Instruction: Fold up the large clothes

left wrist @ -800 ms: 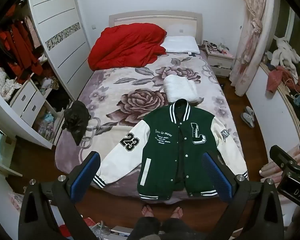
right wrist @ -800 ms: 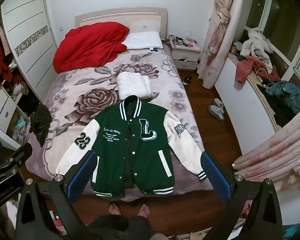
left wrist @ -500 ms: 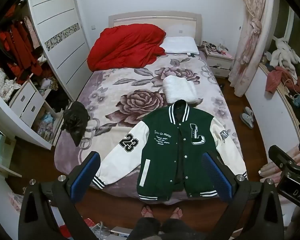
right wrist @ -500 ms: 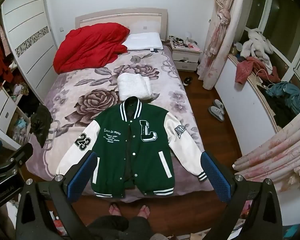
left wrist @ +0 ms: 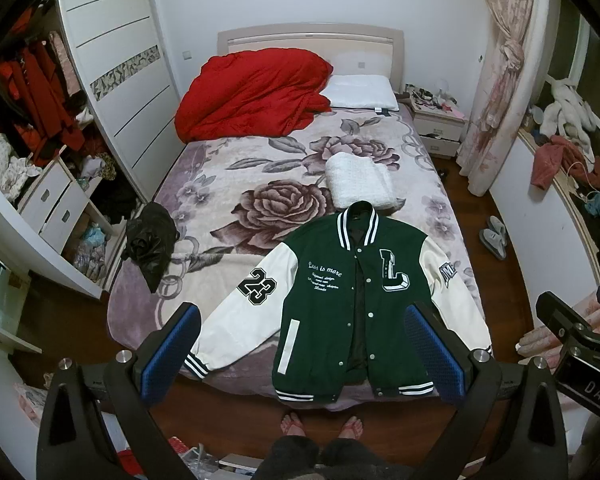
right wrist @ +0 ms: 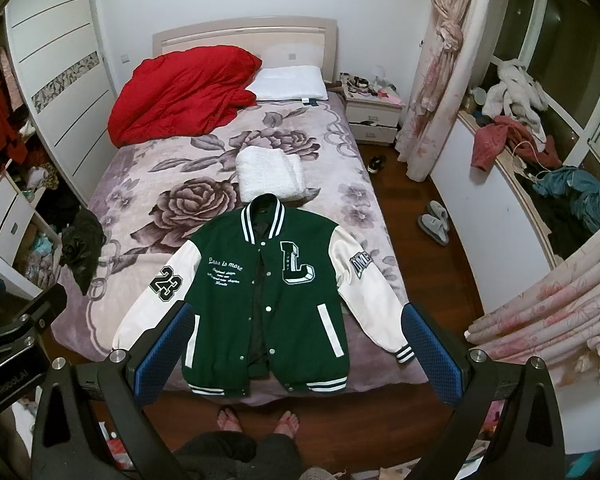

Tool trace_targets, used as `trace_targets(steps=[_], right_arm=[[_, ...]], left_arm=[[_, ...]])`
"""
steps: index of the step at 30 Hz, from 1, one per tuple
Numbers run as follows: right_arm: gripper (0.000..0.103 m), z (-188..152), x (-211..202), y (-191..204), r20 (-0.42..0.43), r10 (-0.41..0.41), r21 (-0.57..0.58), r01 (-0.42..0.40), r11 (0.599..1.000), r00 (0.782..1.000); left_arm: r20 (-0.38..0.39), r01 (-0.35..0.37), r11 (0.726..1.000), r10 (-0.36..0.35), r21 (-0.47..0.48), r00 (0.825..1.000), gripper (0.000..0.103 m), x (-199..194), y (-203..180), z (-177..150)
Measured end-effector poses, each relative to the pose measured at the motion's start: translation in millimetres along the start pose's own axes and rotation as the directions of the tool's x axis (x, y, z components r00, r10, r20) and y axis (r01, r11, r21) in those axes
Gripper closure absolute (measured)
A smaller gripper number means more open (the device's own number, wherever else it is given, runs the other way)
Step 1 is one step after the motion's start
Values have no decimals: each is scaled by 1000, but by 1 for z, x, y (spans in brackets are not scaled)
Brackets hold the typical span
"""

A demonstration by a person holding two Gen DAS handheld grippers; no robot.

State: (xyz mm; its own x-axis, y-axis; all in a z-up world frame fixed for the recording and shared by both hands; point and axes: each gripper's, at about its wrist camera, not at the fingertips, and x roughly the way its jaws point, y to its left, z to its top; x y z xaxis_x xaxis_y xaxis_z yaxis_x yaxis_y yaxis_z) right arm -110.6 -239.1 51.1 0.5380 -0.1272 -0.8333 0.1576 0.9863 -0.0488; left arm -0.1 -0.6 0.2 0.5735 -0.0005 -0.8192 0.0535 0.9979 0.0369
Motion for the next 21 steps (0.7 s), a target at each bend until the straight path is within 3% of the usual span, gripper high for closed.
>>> trace_targets(steps=[21], right_arm=[[0,2,-3,1,3,1,-1,-1,1000,1000]], left_arm=[[6,4,1000,-4,-4,1000,0,0,0,0]])
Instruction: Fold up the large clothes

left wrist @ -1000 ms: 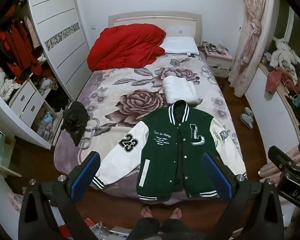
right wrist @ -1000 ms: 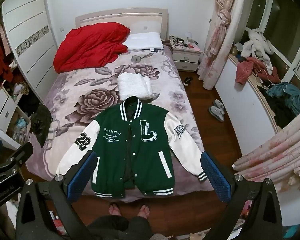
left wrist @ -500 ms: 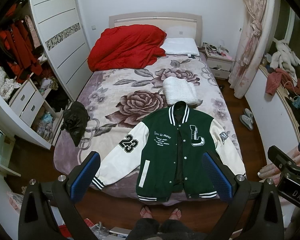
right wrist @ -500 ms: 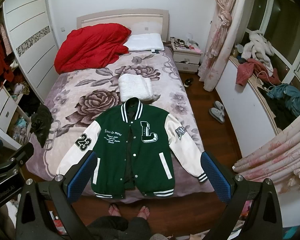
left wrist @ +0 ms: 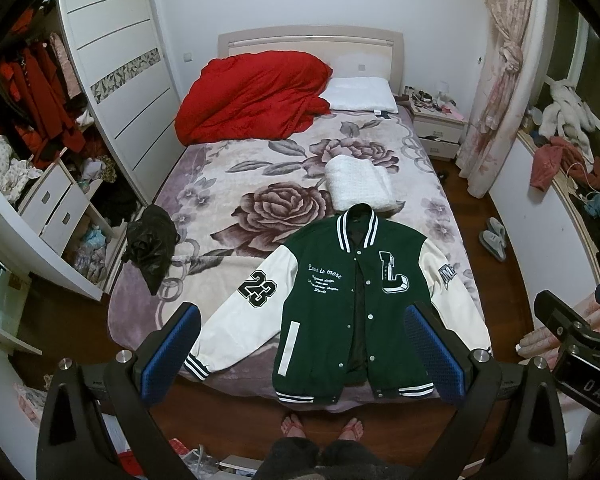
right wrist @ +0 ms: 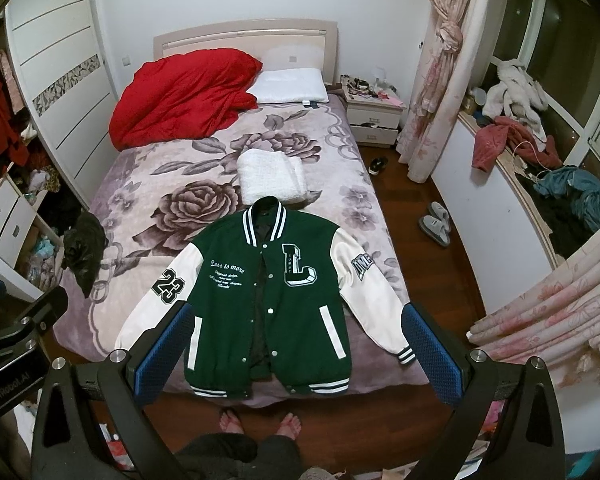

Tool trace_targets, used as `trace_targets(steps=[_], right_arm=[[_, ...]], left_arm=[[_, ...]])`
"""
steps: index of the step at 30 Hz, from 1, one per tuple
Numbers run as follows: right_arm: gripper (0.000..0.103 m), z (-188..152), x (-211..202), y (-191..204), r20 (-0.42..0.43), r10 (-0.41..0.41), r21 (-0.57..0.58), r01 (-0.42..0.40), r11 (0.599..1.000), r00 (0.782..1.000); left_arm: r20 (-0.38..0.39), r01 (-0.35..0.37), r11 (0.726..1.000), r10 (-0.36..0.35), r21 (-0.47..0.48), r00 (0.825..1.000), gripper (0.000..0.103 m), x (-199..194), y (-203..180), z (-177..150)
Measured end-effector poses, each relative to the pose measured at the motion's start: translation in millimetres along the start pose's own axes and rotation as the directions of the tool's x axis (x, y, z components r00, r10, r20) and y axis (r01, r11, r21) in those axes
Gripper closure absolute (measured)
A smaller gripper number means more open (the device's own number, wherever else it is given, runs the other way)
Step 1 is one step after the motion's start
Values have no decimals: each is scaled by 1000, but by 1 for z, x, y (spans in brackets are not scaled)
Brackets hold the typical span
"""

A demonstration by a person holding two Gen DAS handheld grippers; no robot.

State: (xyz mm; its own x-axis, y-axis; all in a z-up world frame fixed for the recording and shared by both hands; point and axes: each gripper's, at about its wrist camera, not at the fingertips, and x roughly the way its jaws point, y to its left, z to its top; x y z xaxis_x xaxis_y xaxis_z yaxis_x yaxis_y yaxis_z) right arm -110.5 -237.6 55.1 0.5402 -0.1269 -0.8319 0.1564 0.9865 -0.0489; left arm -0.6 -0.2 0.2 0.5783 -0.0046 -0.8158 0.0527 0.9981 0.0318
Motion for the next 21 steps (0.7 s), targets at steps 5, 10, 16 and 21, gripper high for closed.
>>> trace_targets(steps=[5,10,16,21], right_arm=[[0,-1,0,0,2,1,0,-1,1000,1000],[0,6,-5,4,4,0,0,0,1000,1000],[0,3,-5,3,5,2,-1,-2,1000,1000],[0,1,-6,4,10,1,2,-1,1000,1000]], left_arm=[[-1,3,1000,-3,1,1000,0,5,-8,9],[1,3,1000,-3,0,1000,0,4,-8,9],[3,3,1000,-3,-1,1000,0,4,-8,9],[6,4,1000,-4,0,1000,0,3,-11,21]])
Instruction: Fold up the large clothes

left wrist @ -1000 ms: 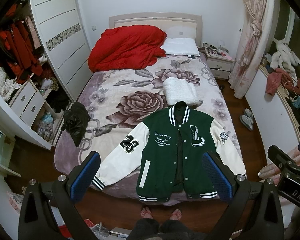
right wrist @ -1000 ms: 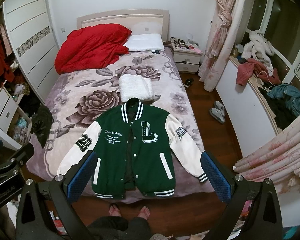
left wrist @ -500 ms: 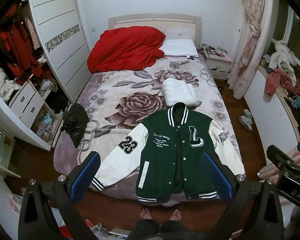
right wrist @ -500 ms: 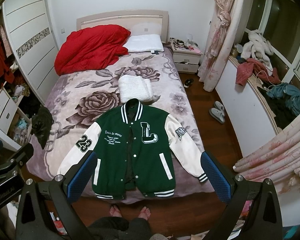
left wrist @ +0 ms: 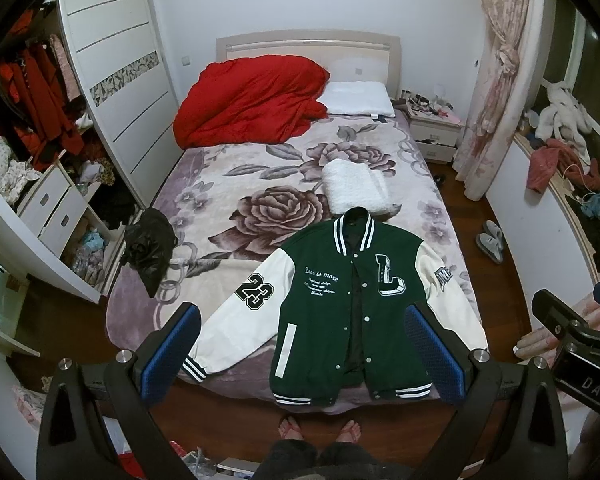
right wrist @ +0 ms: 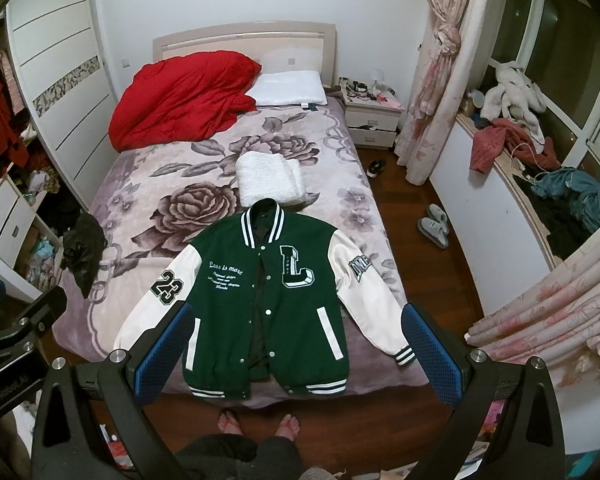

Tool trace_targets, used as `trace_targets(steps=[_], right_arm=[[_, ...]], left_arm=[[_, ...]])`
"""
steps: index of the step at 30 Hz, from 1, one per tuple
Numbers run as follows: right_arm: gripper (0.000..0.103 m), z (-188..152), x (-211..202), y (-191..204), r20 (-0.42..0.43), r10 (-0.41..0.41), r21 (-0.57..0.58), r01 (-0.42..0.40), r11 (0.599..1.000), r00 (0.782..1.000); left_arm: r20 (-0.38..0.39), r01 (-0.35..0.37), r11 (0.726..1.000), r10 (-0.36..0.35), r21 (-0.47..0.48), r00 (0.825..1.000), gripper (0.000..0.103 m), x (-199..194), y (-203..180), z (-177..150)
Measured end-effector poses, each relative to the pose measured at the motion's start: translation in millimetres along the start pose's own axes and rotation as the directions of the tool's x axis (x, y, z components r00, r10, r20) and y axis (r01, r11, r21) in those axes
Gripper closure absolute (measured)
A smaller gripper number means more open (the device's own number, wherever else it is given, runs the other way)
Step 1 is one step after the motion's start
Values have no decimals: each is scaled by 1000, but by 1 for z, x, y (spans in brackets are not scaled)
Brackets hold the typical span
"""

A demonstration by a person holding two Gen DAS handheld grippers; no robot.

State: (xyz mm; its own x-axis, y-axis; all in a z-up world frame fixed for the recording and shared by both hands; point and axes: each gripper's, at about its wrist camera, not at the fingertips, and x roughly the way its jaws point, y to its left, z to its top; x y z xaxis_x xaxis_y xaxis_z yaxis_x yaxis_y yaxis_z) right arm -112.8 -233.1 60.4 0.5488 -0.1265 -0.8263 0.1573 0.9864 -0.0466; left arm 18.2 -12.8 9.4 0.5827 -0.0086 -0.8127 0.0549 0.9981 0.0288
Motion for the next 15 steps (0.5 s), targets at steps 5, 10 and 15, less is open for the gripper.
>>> trace_targets(steps=[5,10,15], right_arm=[[0,10,-2,-3,1,-2,0,2,1000,1000],[0,9,-2,-5,0,1,1,-1,1000,1000],[0,13,-5,-3,5,-4,1,4,1000,1000]], left_arm=[[4,-1,1000,1,0,1000,0,-2,-9,9],[5,0,1000,0,0,1000,0,-2,-9,9],[8,-1,1000,1,0,1000,0,-2,-11,11]])
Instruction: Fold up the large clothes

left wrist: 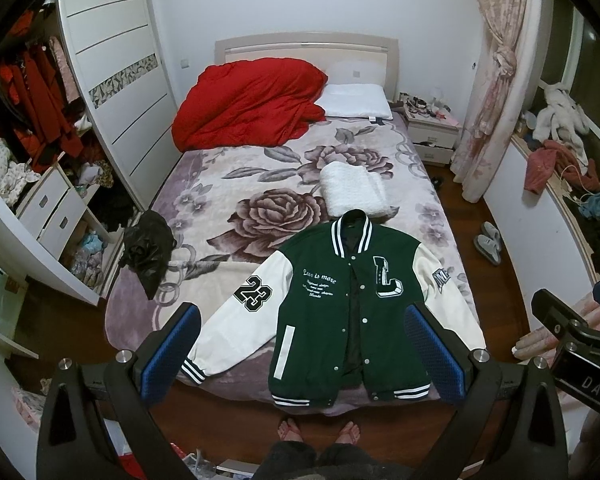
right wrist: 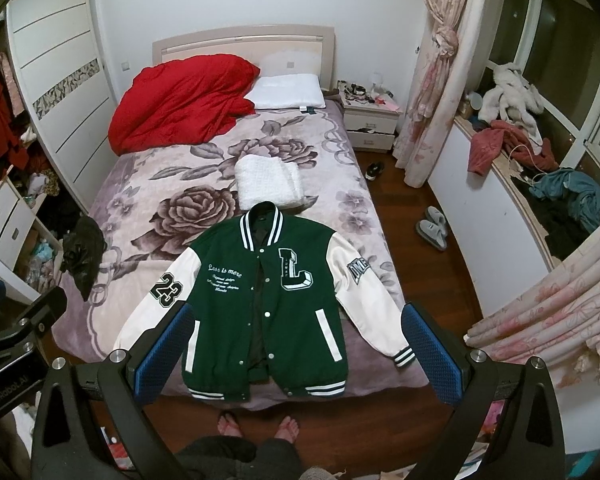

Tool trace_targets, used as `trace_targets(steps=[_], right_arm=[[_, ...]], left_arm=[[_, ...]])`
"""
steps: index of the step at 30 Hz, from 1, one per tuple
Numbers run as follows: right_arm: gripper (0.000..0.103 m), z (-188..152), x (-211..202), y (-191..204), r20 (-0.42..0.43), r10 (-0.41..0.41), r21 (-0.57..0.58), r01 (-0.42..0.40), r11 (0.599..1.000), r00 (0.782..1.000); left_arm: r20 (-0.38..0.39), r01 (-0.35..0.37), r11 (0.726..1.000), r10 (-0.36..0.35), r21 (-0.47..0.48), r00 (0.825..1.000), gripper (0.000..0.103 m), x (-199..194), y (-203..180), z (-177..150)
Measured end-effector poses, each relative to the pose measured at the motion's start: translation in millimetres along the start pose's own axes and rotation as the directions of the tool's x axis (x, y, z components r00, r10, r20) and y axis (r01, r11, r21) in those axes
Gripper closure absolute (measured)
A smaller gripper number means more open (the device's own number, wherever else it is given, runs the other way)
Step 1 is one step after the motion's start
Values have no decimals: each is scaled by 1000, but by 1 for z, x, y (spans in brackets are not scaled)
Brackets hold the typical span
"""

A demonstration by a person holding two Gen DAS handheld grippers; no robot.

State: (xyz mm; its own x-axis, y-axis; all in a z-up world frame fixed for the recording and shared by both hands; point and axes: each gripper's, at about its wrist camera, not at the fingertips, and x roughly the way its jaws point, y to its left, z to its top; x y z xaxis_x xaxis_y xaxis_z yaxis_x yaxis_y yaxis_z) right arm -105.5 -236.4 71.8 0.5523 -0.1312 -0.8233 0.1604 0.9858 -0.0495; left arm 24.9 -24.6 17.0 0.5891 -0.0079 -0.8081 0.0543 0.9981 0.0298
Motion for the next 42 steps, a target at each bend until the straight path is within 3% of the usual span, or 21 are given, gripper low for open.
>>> trace_targets(steps=[16,22,26,29,34,35,39,42], right_arm=[[0,10,-4,0,4,-1,0,1,1000,1000],[0,10,-6,-6,4,-5,7,5,1000,1000],[0,24,11,-21,-34,8,61,-6,998,999],[0,24,55,-38,-85,6,132,6,991,996],[0,2,162,-79,-214,-86,211,132,969,973],[0,-16,185,-80,-235,-92,222,145,964,968],[0,-51,280,-140,-355,-75,300,190,935,932],[0,-86,358,-178,-420,-21,370,192,909,907]], left_arm=[[4,5,1000,-4,-3,1000,0,-1,2,-4],[12,2,1000,-2,17,1000,0,15,-27,44],[55,-32,999,30,41,998,0,60,-42,66],[67,-51,996,47,69,997,0,112,-58,71],[-77,-35,996,41,88,996,0,217,-95,69],[-100,-38,995,47,92,994,0,234,-101,61],[-183,-56,994,74,97,980,0,313,-141,45],[-259,-66,994,87,87,962,0,371,-165,12]])
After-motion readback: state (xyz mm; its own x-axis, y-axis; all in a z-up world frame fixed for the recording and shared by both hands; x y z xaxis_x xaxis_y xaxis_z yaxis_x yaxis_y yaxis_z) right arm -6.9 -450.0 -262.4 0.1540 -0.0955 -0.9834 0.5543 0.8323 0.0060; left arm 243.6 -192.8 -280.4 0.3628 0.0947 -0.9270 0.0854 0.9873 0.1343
